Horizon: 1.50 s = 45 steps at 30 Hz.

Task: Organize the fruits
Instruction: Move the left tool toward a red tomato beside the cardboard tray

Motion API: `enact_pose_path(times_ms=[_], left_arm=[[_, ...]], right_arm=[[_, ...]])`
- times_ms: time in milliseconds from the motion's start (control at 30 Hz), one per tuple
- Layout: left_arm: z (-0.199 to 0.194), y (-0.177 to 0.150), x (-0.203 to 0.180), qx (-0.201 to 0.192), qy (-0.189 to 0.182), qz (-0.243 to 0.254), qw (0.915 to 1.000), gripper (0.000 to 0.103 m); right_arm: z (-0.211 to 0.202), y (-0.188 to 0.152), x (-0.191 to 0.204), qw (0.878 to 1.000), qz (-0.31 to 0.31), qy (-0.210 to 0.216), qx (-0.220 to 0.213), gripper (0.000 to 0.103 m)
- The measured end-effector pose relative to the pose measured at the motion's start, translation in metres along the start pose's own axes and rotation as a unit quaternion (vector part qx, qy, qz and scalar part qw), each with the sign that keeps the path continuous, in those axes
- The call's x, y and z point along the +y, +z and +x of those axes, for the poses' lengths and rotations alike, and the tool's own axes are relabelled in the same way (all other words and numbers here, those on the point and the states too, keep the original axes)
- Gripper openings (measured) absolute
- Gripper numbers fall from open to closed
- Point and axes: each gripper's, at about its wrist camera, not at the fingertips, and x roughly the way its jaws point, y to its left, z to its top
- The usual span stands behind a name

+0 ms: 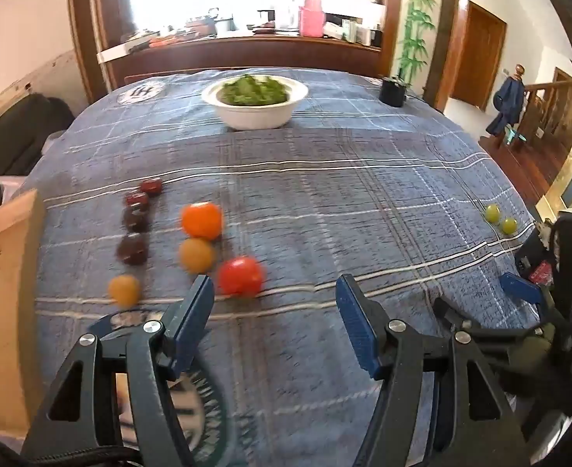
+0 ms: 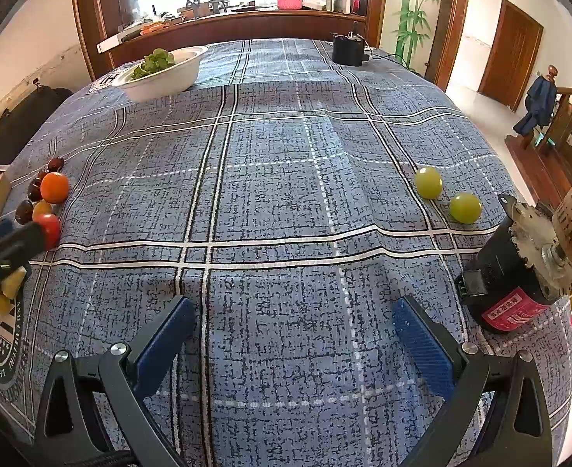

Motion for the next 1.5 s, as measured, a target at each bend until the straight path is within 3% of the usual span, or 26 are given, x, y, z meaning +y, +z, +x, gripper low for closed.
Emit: enact_pose_path(times_ms=[200,433,500,567,633,700,900,1000,1200,1500], left_arm=[[-0.027,-0.006,0.045,-0.005,0.0,-0.039,0.9992,0.064],[-0.051,-0.023,0.069,0.003,0.04,-0.054,0.9977,0.064],[-0.053,-0.031,0.073,0.01,0.05,-0.052,0.9973,0.064],[-0.054,-0.038,0.075,0.018,0.047,-0.049,0.9975,0.064],[-0.058,-0.047,0.074,0.021,0.047,-0.043,0.9977,0.064],[-0.062,-0.054,0.076,0.024,0.047,-0.039,0.9979,0.064],[-0.07,-0.074,0.082,0.028,0.056,-0.04,0.9972,0.064],[-0.07,-0.079,0.088,0.032,0.063,-0.046,0.9964,0.064],[-0.073,-0.083,0.099,0.028,0.076,-0.056,0.9952,0.064],[-0.071,-0.089,0.108,0.034,0.083,-0.063,0.994,0.064]], right_arm=[[0.001,-0.001,0.0,1.0,0.0,0.0,0.0,0.103],[0.002,-0.004,0.002,1.0,-0.015,0.005,0.009,0.101],[-0.008,0.001,0.016,0.997,-0.069,0.032,0.017,0.094],[-0.028,-0.001,0.023,0.998,-0.052,0.04,-0.013,0.096],[-0.047,-0.001,0.033,0.993,-0.037,0.115,-0.009,0.095],[-0.062,0.0,0.054,0.989,-0.058,0.138,-0.008,0.095],[-0.095,-0.004,0.114,0.984,-0.158,0.072,-0.038,0.096],[-0.104,-0.007,0.131,0.981,-0.177,0.068,-0.05,0.096],[-0.118,-0.014,0.145,0.976,-0.194,0.063,-0.074,0.096],[-0.113,-0.012,0.146,0.979,-0.182,0.061,-0.065,0.096]])
